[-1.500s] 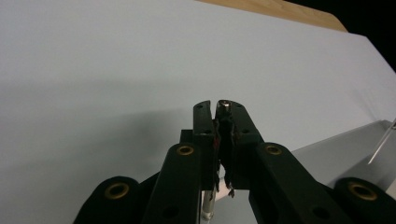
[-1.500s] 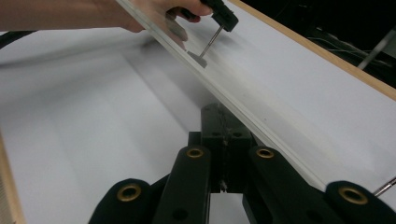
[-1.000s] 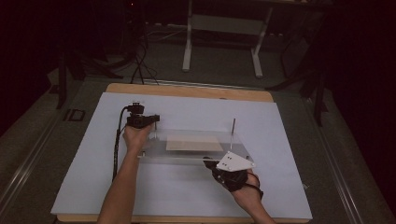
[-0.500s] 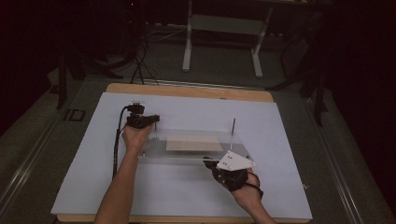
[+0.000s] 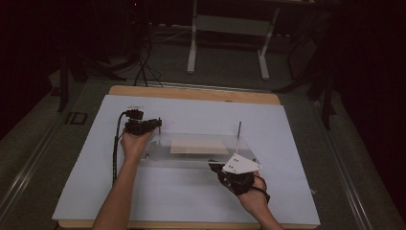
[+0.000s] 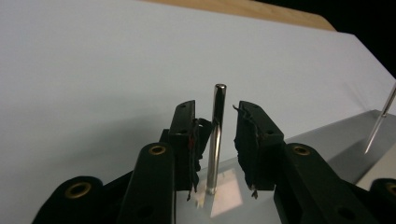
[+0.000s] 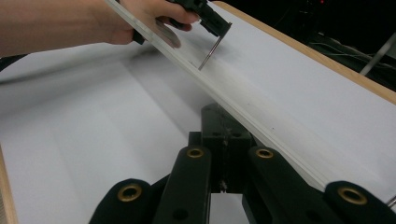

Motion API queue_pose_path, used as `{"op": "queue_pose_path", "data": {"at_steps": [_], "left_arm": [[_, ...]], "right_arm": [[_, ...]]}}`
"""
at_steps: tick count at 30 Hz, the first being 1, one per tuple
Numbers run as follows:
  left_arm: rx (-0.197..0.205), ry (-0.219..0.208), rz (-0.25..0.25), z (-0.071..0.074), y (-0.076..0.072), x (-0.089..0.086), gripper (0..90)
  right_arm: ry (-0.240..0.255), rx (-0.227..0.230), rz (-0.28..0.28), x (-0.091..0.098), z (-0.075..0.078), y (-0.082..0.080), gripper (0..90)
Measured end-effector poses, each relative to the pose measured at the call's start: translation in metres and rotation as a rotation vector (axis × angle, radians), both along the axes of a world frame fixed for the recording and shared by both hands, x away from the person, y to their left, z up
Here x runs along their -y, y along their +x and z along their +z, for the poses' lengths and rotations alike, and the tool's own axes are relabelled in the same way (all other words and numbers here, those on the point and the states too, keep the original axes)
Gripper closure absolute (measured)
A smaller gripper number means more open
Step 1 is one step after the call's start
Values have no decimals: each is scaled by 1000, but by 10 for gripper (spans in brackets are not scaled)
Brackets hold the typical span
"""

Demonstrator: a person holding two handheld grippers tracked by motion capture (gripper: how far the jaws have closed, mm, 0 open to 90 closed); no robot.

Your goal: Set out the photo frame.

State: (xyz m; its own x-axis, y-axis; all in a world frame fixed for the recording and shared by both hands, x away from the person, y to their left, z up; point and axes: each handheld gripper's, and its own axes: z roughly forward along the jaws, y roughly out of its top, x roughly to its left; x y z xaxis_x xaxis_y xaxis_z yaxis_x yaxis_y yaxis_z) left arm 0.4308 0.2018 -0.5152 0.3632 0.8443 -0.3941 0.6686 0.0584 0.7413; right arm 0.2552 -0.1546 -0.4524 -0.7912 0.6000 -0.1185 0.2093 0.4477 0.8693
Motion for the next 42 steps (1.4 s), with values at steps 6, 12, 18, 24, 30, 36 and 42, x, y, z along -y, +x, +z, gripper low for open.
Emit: {"op": "queue_pose_path", "data": {"at_steps": [6,12,18,24,30,36,42], "left_arm": [[60,21,7,13,-18,-10,639],[127,41,-19,24,-37,-18,612],[167,57,-59,27,-50,-21,602],[200,49,-61,28,-63,-27,593],[226,49,-71,31,-79,-31,588],[239,103,-84,32,-89,-32,588],[237,117,-88,23,-99,-37,587]], "right_arm": [[3,2,1,0,2,1,900],[9,1,-3,0,3,2,900],[11,0,-4,0,5,3,900],[19,0,-5,0,7,5,900],[25,4,-10,0,9,7,900],[38,10,-14,1,13,8,900],[42,11,-16,1,14,10,900]]}}
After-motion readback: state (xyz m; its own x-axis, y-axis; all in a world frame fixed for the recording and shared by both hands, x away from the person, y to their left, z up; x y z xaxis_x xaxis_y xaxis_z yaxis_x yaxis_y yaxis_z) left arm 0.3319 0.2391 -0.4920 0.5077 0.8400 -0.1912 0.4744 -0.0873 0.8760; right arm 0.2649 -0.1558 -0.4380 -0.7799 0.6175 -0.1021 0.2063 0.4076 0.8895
